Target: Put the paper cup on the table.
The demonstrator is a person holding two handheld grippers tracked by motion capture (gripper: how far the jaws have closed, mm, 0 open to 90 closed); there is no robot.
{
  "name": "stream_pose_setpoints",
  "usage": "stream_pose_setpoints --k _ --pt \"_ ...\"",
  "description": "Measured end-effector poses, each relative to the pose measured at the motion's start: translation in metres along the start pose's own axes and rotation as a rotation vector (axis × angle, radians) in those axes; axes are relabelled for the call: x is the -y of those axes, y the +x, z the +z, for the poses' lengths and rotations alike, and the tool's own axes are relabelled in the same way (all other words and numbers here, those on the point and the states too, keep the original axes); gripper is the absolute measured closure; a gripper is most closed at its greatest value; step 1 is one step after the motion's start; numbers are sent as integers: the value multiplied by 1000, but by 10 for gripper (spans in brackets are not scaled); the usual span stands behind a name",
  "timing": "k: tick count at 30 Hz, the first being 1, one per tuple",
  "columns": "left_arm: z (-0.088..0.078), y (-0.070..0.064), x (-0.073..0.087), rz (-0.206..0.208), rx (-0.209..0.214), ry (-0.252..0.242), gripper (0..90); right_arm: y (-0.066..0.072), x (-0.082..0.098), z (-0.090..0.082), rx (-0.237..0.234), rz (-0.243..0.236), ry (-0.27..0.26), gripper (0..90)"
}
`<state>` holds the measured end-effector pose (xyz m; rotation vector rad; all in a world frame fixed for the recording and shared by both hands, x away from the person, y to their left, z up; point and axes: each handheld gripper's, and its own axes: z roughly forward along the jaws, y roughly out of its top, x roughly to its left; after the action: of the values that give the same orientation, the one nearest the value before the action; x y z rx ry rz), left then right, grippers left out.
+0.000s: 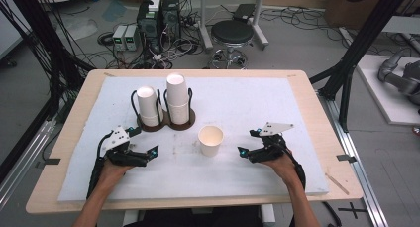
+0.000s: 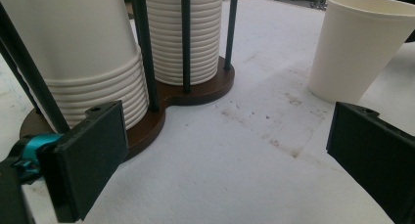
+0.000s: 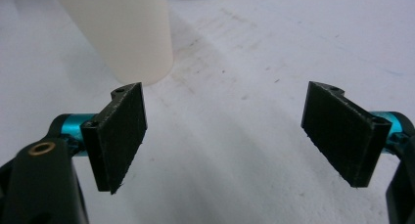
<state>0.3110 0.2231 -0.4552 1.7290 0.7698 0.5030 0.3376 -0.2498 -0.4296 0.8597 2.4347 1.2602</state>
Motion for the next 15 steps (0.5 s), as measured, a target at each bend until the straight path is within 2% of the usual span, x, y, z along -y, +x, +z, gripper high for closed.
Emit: stream_pose_setpoints --k 7,9,11,13,15 --pt "-2 1 1 -14 -6 -20 17 -4 4 -5 98 49 -52 175" --pt "-1 1 1 -18 -2 -13 17 -6 6 -7 95 60 -69 175" --pt "-1 2 0 -19 1 -4 17 -10 10 -9 116 67 -75 175" --pt "-1 1 0 -15 2 -6 17 -13 14 -11 128 92 -75 175" --pt "-1 1 1 -8 0 -12 17 -17 18 -14 135 113 -98 175"
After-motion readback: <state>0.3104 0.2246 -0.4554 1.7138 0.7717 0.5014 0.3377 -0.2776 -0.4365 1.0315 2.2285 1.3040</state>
